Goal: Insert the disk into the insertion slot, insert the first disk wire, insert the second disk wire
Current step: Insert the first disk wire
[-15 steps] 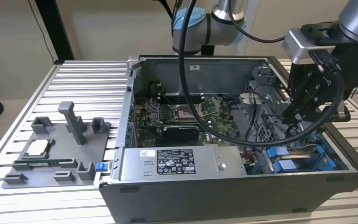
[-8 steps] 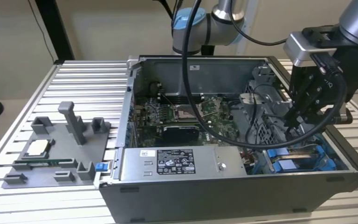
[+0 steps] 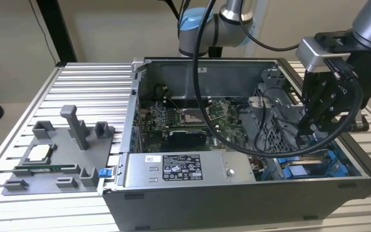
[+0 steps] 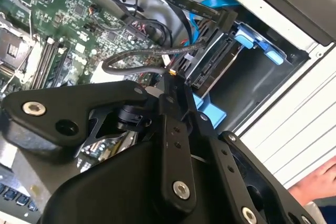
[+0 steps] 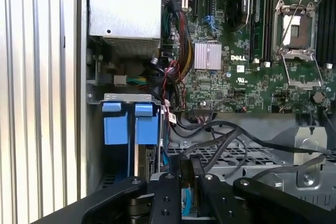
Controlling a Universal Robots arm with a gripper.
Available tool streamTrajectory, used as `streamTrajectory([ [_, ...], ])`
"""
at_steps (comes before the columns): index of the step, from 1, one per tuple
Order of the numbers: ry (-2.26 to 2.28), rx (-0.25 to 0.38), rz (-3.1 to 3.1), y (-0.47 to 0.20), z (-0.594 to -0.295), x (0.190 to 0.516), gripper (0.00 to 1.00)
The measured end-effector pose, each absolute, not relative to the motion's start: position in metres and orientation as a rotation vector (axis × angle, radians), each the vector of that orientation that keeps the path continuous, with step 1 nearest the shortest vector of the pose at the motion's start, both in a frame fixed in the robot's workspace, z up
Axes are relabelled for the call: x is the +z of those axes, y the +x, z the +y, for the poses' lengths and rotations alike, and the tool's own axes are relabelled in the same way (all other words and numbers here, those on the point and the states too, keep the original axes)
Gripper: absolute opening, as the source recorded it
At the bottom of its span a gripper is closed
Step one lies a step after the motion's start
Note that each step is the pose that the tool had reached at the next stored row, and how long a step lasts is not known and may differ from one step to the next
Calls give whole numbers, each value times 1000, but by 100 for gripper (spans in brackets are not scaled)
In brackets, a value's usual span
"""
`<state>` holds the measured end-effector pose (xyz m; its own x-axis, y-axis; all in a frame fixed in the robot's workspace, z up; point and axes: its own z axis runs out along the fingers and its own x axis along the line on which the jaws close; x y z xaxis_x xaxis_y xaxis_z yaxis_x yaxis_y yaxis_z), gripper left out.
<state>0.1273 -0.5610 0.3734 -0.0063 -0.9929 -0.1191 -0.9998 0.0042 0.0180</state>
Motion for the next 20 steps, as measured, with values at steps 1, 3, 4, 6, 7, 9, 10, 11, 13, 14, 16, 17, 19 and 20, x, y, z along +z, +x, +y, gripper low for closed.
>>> streamTrajectory([
  [1, -2163, 148, 2174, 127, -561, 373, 0],
  [3, -2163, 148, 2174, 127, -561, 373, 0],
  [4, -2163, 148, 2174, 127, -561, 373, 0],
  [6, -2163, 148, 2174, 127, -561, 373, 0],
  [7, -2163, 148, 2174, 127, -561, 373, 0],
  [9, -2163, 148, 2174, 127, -561, 373, 0],
  [10, -2163, 148, 2174, 127, -561, 373, 0],
  [11, -2164, 146, 2175, 127, -561, 372, 0],
  [13, -2166, 142, 2177, 128, -561, 369, 0],
  [14, -2166, 141, 2178, 128, -561, 368, 0],
  [16, -2167, 139, 2178, 130, -561, 366, 0],
  [17, -2168, 136, 2180, 132, -561, 366, 0],
  [19, -2169, 133, 2181, 137, -561, 366, 0],
  [20, -2170, 133, 2182, 140, -561, 366, 0],
])
